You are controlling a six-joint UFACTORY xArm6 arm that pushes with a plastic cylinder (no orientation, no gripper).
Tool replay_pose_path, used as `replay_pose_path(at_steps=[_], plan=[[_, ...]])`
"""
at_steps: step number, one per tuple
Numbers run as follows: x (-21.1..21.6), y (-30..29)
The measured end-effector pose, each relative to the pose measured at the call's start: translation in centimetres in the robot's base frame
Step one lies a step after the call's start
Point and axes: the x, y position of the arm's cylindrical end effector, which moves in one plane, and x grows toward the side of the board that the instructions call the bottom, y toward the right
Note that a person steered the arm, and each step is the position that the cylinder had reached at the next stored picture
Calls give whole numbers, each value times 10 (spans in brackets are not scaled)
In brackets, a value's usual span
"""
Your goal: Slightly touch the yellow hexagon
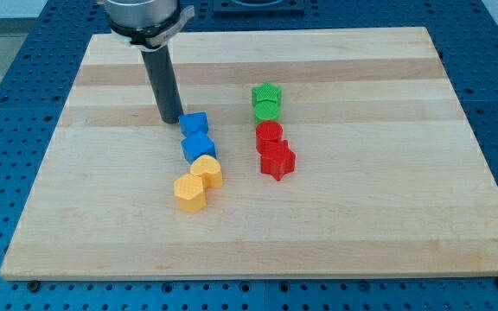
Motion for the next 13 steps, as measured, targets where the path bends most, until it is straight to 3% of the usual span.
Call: replay_pose_path(at_steps=[1,4,6,13], plan=[[19,-17],[137,-25],[145,6],[129,19]])
